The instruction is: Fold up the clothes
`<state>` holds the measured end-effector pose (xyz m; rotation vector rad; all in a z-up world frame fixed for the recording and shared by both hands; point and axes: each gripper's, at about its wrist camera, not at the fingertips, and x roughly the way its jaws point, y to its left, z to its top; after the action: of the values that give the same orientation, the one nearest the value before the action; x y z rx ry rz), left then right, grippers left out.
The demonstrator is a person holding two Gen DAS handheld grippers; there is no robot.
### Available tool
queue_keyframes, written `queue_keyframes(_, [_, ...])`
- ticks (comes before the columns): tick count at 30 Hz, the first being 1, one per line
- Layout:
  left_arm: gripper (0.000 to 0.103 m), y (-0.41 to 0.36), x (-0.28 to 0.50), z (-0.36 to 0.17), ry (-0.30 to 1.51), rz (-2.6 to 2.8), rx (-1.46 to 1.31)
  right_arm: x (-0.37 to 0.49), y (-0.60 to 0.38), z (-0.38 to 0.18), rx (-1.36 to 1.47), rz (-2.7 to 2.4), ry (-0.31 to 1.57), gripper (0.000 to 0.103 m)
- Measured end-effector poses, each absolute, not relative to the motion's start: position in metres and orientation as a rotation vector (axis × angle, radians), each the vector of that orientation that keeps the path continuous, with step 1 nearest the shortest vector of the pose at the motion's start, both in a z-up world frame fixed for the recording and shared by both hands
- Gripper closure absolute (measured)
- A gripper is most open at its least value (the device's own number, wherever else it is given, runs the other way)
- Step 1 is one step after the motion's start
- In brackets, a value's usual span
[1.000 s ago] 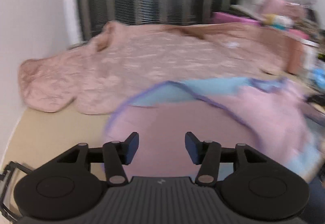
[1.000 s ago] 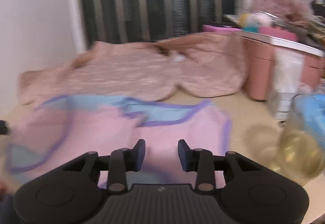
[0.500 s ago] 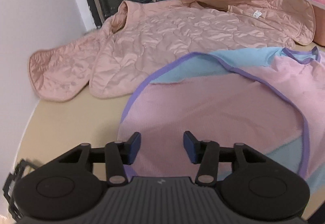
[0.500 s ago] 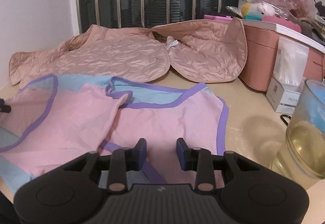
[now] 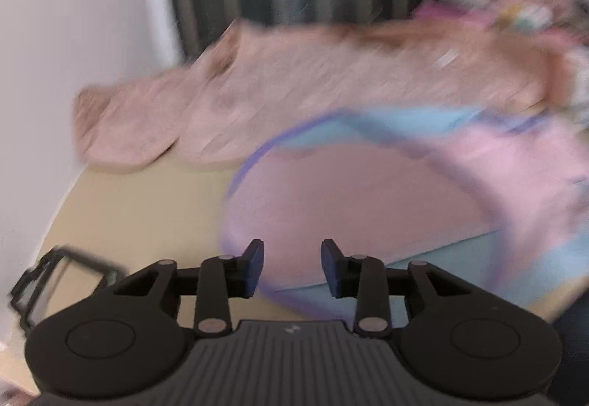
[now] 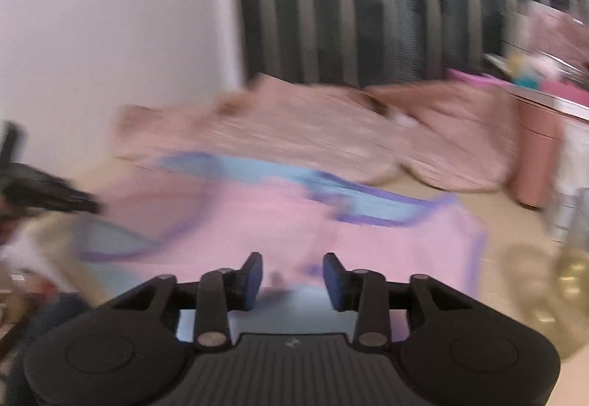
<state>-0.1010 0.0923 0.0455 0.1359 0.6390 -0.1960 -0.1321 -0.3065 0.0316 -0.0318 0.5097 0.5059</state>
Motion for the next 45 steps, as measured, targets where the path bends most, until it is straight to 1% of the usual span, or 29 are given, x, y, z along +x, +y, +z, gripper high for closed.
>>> queue_keyframes(2, [0.063,0.083,-0.119,0.048,0.614,-0.35,0.129,-0.147,-0.297,0.028,-0.039,0.564,0.492,0.065])
queue_keyframes(4, [0.062,0.073,-0.137,0.05,0.587,-0.504,0.122,-0.156,-0.289,0.019,-0.062,0.583,0.499,0.068])
queue_keyframes(8, [0.062,0.05,-0.152,0.031,0.601,-0.58,0.303,-0.162,-0.285,0.001,-0.044,0.586,0.55,0.069])
queue_keyframes(10, [0.063,0.047,-0.152,0.027,0.609,-0.582,0.325,-0.162,-0.287,-0.003,-0.039,0.575,0.55,0.078])
queue_keyframes(12, [0.068,0.049,-0.152,0.022,0.633,-0.618,0.313,-0.165,-0.29,-0.004,-0.036,0.574,0.542,0.082])
queue_keyframes(13, [0.076,0.049,-0.15,0.019,0.645,-0.608,0.316,-0.166,-0.292,-0.006,-0.034,0.575,0.538,0.085])
queue_keyframes(15, [0.079,0.051,-0.146,0.015,0.665,-0.583,0.32,-0.169,-0.296,-0.008,-0.029,0.58,0.527,0.087])
queue_keyframes(18, [0.079,0.058,-0.144,0.017,0.662,-0.595,0.275,-0.173,-0.299,-0.009,-0.033,0.582,0.511,0.087])
queue_keyframes(19, [0.078,0.06,-0.145,0.018,0.646,-0.602,0.257,-0.175,-0.299,-0.008,-0.034,0.582,0.502,0.085])
queue_keyframes(20, [0.075,0.061,-0.144,0.02,0.636,-0.6,0.24,-0.176,-0.299,-0.006,-0.021,0.596,0.493,0.085])
queue_keyframes(23, [0.076,0.062,-0.134,0.017,0.665,-0.613,0.217,-0.177,-0.3,-0.006,-0.004,0.629,0.492,0.085])
queue_keyframes(25, [0.082,0.061,-0.129,0.013,0.683,-0.63,0.208,-0.177,-0.299,-0.008,-0.021,0.621,0.501,0.085])
queue_keyframes(26, [0.092,0.061,-0.129,0.011,0.673,-0.653,0.205,-0.176,-0.297,-0.01,-0.035,0.619,0.503,0.085])
queue_keyframes(28, [0.101,0.064,-0.13,0.011,0.679,-0.677,0.186,-0.177,-0.295,-0.012,-0.061,0.609,0.488,0.089])
queue_keyframes(31, [0.102,0.068,-0.135,0.013,0.699,-0.679,0.167,-0.177,-0.293,-0.012,-0.071,0.592,0.482,0.1])
queue_keyframes(34, [0.102,0.072,-0.147,0.016,0.709,-0.674,0.157,-0.18,-0.296,-0.009,-0.066,0.619,0.488,0.101])
queue_keyframes(38, [0.102,0.078,-0.132,0.036,0.671,-0.664,0.104,-0.177,-0.307,0.0,-0.001,0.641,0.471,0.101])
queue_keyframes(42, [0.102,0.073,-0.083,0.058,0.624,-0.646,0.135,-0.141,-0.305,0.021,-0.007,0.625,0.423,0.101])
queue_keyframes(45, [0.099,0.064,-0.043,0.05,0.644,-0.575,0.176,-0.087,-0.294,0.031,-0.04,0.598,0.446,0.1])
